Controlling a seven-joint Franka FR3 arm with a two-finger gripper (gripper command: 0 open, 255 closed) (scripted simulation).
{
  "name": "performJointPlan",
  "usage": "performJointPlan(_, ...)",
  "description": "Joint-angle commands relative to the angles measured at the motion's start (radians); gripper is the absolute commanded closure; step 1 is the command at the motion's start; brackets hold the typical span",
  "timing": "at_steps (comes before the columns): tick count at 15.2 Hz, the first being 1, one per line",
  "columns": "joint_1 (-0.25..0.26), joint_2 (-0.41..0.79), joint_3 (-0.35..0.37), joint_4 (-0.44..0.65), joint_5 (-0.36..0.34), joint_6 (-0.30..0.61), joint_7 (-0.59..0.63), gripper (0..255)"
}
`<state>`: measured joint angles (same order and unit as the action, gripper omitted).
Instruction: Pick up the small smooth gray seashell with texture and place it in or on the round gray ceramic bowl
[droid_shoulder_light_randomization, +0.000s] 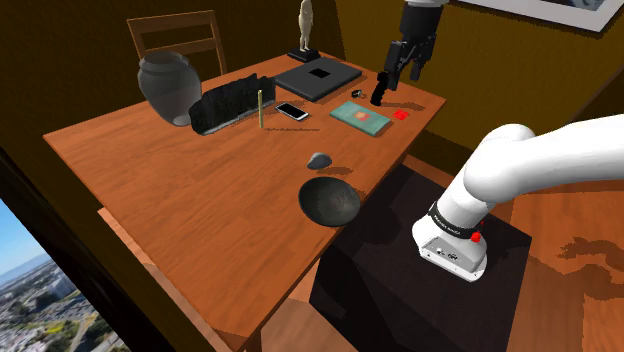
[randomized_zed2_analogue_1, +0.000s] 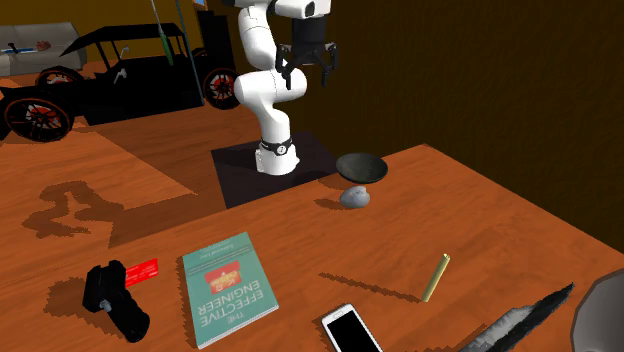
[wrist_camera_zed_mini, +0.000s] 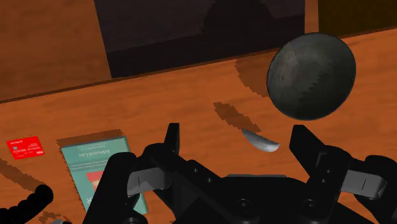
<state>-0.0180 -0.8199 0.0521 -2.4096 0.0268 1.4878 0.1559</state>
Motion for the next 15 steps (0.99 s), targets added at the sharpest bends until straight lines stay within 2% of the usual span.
performJointPlan(1,0.0,0.0,0.0,0.0,0.0,0.0,0.0,0)
performJointPlan(8,0.102,0.113,-0.006,-0.138,-0.072,0.298,-0.253,0)
performJointPlan(15,0.188,0.284,-0.005,-0.228,-0.145,0.617,-0.475,0)
